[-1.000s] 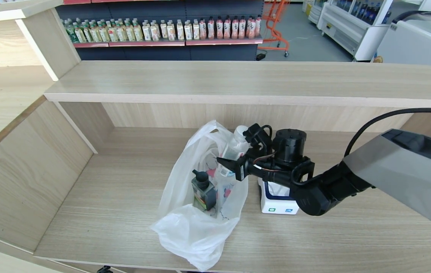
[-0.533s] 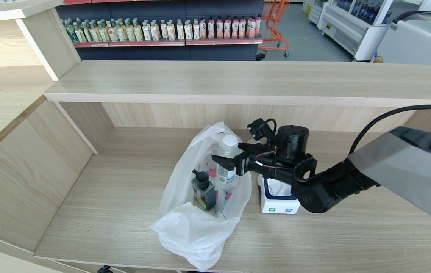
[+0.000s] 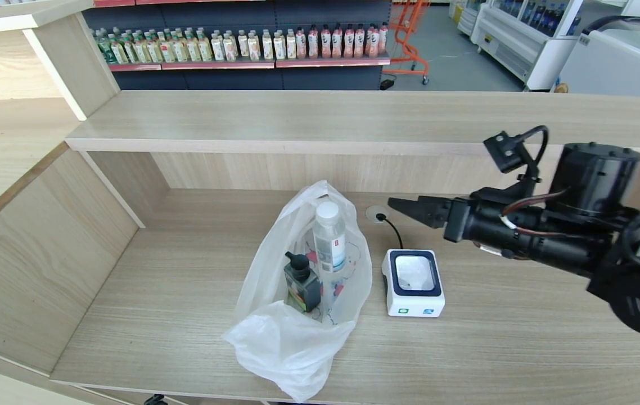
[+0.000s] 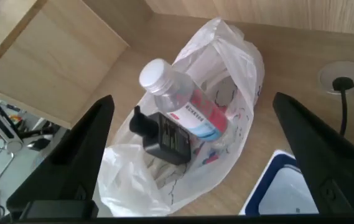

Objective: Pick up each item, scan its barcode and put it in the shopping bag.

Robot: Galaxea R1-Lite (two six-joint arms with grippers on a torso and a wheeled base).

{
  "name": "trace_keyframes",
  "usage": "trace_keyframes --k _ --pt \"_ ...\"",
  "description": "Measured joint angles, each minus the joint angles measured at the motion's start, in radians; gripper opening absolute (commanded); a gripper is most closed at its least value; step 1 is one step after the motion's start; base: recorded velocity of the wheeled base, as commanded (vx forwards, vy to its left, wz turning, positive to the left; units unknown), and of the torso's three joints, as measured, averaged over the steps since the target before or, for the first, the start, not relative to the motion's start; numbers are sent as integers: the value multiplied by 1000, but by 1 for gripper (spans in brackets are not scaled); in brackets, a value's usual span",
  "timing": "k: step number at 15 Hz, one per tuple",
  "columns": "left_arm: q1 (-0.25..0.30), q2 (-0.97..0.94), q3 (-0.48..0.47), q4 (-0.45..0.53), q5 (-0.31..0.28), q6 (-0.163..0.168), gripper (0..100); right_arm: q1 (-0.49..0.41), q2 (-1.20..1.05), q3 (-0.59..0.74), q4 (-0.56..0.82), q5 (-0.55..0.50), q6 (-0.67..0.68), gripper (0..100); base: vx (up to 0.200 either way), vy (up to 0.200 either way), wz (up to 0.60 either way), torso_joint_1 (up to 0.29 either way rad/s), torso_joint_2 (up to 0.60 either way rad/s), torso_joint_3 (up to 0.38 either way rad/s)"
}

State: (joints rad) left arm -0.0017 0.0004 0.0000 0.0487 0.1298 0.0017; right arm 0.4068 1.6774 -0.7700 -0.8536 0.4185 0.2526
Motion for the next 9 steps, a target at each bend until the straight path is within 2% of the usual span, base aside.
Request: trace_keyframes --k 2,5,9 --pt "0 0 0 0 0 0 100 -29 -180 142 54 12 12 100 0 0 0 0 0 0" --pt "0 0 0 0 0 0 100 -111 -485 336 253 -4 -60 100 0 0 0 0 0 0" --pt "0 0 0 0 0 0 100 -204 -953 574 484 -155 -165 100 0 0 0 0 0 0"
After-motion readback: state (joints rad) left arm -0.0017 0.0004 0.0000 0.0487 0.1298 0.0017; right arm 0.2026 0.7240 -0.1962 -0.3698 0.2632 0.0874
